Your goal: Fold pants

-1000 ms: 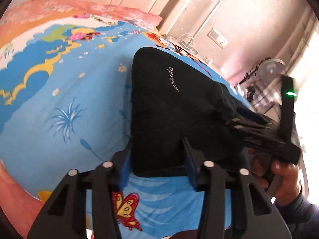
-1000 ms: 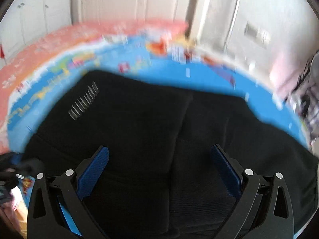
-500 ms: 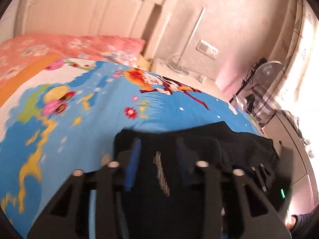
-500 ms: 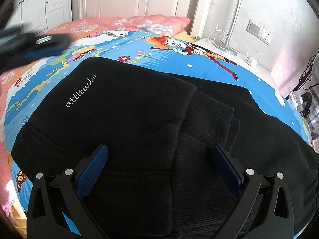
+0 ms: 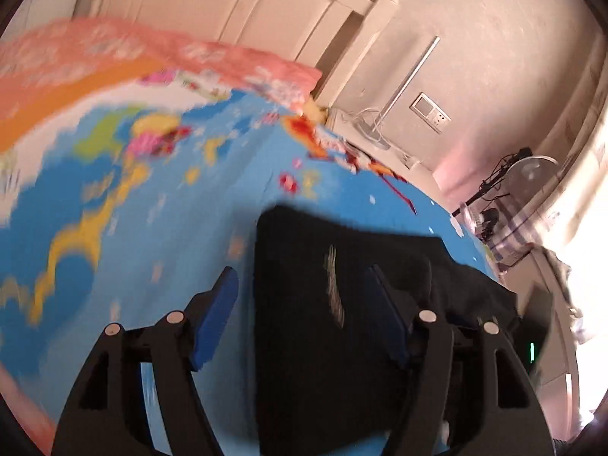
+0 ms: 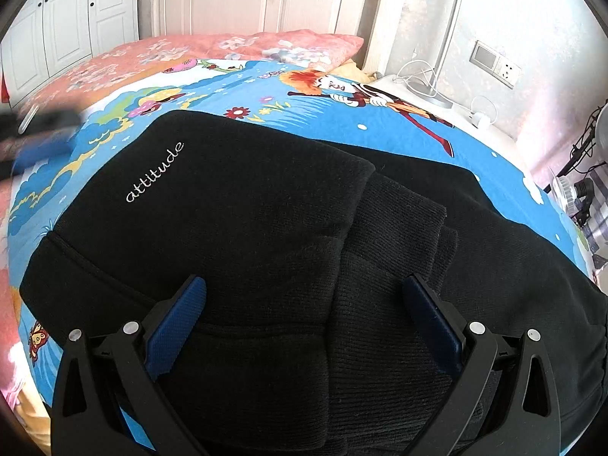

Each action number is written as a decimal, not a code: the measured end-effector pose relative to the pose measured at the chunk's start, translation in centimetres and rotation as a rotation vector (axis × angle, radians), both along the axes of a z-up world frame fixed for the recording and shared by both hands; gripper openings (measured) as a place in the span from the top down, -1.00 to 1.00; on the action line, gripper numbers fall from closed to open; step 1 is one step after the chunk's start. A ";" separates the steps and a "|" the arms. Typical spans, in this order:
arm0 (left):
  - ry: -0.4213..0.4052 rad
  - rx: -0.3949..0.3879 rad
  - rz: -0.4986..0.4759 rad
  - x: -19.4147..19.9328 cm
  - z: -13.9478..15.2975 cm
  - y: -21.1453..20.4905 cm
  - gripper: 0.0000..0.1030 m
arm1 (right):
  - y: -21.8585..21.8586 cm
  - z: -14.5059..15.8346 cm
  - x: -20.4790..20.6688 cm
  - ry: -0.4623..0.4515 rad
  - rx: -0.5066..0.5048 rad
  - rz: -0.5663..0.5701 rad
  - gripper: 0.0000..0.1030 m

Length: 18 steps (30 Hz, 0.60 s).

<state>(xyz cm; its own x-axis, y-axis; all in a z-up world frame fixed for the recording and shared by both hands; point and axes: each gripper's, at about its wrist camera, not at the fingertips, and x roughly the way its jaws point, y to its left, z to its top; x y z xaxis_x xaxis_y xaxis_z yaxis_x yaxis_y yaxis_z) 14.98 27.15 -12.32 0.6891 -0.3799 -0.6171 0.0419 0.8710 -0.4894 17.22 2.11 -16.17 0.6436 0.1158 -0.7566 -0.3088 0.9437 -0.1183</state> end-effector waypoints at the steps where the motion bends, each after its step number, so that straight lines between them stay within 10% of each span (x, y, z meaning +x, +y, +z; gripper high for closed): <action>1: 0.011 -0.034 -0.010 -1.0 -0.7 0.2 -0.30 | 0.0 0.0 0.0 0.000 0.000 0.000 -0.92; 18: 0.069 -0.194 -0.049 -4.2 -6.0 -0.6 0.01 | -0.2 0.0 0.1 0.002 0.009 -0.004 -0.92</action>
<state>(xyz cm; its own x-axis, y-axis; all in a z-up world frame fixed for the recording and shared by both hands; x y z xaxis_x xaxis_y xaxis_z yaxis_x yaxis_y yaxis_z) 10.74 26.57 -18.34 0.6257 -0.5280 -0.5742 0.0421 0.7579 -0.6510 17.33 1.88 -16.20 0.6428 0.1202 -0.7566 -0.3054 0.9460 -0.1092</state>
